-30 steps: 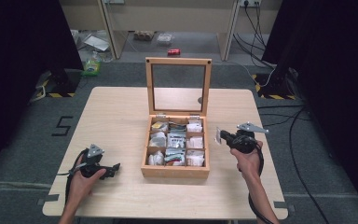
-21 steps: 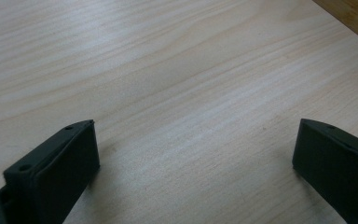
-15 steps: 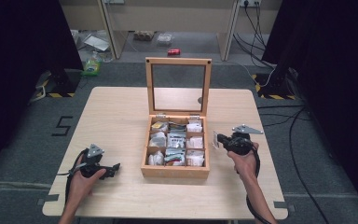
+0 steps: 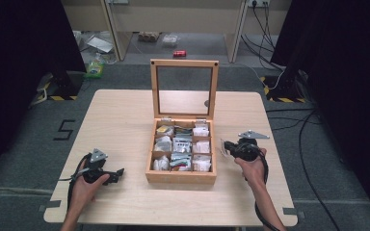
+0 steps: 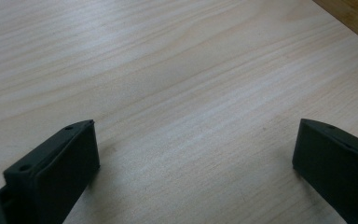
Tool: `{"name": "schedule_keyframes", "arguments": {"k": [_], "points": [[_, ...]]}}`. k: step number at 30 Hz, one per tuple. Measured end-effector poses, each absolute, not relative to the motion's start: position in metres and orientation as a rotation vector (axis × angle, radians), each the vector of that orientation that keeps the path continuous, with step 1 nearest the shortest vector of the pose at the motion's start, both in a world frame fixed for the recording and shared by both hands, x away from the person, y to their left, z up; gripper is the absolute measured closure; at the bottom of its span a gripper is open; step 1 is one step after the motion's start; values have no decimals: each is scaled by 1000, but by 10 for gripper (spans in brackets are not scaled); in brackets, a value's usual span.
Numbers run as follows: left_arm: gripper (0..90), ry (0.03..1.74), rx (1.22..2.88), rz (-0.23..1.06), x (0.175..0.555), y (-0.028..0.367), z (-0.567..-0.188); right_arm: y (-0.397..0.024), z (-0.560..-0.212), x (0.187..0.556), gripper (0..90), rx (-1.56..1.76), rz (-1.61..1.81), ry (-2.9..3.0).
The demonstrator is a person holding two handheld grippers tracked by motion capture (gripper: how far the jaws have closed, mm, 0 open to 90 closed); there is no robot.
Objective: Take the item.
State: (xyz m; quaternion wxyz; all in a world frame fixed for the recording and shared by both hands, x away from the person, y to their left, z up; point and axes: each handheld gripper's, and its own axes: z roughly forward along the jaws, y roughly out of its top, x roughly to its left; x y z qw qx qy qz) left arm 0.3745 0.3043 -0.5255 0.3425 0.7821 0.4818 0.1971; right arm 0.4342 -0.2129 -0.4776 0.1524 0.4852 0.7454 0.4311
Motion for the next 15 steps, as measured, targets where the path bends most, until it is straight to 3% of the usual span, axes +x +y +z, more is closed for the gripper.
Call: {"name": "schedule_keyframes", "arguments": {"k": [15], "points": [[0,1253,2033,512,374,304,-526,-220,-473,434,770,1429,1246,2120]]}}
